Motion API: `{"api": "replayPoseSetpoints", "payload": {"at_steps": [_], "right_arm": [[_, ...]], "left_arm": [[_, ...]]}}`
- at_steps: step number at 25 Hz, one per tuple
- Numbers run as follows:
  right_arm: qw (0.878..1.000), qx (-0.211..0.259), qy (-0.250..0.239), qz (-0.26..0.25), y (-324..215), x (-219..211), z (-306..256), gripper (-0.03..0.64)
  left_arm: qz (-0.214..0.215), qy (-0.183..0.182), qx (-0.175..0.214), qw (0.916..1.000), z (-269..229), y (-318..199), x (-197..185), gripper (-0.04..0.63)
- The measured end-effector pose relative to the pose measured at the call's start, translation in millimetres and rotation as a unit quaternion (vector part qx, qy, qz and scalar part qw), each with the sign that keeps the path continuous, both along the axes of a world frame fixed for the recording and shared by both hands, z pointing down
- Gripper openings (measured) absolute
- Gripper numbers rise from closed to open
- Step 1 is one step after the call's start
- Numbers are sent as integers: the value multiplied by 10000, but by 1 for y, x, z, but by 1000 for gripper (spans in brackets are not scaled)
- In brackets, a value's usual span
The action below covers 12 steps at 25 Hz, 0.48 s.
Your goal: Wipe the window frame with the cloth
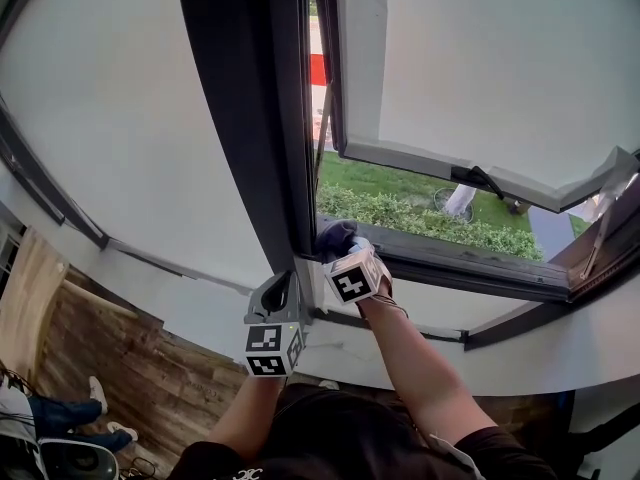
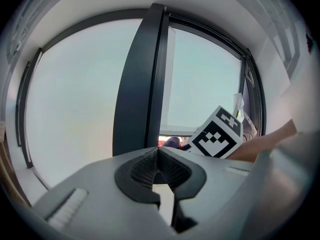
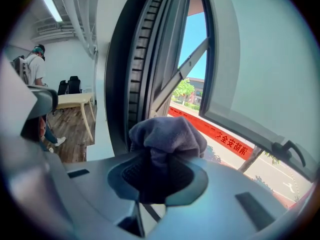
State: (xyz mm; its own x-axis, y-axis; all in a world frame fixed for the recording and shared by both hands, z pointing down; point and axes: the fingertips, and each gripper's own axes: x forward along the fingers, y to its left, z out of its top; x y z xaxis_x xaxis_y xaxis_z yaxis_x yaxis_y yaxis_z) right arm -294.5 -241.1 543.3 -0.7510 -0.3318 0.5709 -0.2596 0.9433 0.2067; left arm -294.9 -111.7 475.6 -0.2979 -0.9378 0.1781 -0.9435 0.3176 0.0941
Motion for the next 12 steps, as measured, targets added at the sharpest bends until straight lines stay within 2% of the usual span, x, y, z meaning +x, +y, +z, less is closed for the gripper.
{"api": "replayPoseSetpoints", "payload": {"at_steps": [3,12], "right_arm": [[9999,152,-65,-22,-4,11,-7,74],[9991,246,-44,337,-26,56,-7,75]], "left_arm": [[90,24,-22,10000,3,-3,7,8],[480,40,-68,9988,6,-25,35,8]]}}
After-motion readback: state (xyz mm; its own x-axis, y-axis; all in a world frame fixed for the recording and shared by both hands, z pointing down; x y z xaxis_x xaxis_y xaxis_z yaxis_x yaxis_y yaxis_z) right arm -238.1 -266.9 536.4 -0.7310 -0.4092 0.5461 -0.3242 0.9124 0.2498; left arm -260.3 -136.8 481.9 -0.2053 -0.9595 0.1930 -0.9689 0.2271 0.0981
